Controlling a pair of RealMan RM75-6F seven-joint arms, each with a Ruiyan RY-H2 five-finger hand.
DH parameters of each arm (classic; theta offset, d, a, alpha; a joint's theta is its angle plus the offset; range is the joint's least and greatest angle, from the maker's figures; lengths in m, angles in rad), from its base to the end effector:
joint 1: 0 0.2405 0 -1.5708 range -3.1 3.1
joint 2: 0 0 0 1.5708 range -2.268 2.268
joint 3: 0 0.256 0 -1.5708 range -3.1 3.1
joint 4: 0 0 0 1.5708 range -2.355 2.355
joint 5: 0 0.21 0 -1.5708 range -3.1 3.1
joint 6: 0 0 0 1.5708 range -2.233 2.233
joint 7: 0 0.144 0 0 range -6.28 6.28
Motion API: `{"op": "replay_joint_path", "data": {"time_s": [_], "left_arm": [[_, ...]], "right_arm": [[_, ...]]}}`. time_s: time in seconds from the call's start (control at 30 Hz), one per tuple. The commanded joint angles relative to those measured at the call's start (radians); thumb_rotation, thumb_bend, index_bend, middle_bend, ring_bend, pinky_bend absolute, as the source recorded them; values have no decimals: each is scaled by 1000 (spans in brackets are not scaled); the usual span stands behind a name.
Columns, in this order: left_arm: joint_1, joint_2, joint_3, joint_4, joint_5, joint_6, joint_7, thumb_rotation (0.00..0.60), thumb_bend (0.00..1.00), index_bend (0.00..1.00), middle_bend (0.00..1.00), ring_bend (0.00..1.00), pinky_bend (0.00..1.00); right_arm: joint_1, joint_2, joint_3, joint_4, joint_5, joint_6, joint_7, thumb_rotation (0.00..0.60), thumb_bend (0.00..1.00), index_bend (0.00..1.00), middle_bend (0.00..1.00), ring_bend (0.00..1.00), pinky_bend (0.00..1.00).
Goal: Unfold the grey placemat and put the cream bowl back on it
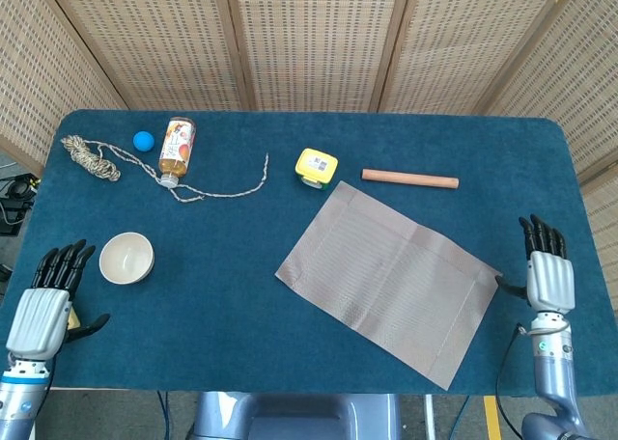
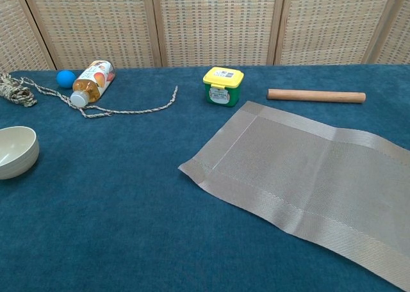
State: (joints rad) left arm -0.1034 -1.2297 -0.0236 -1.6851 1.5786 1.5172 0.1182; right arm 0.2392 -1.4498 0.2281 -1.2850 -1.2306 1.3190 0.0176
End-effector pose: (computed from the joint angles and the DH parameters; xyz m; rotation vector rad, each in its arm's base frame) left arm -0.2711 0.1778 0.1170 -1.4428 -0.9032 -1.0191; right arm -0.3365 -0.2657 0.0992 1.1558 -1.0068 0.9281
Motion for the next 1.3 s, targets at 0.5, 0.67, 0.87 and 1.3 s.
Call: {"op": "replay_joint_path", "data": {"time_s": [0.5,0.67,0.87,1.3], "left_arm": [[-216,-31,-112,-99,-28,-235,246,600,25,120,0,0,0],[-322,-96,-165,-68,-76,-344,330,600,26,169,0,0,0],[-437,-208,-199,13,-141,-453,409,600,35,191,0,0,0],[-598,-426,-182,214,-301,-603,551,600,69,293,0,0,0]], "right_arm": [[-138,139,-63,-210,-233,277,212,600,264,72,0,0,0],[-144,164,-60,-226,-234,277,251,600,266,73,0,0,0],[-148,182,-56,-234,-242,283,282,600,265,72,0,0,0],[-153,217,-43,-242,-221,264,346,600,265,73,0,0,0]]}}
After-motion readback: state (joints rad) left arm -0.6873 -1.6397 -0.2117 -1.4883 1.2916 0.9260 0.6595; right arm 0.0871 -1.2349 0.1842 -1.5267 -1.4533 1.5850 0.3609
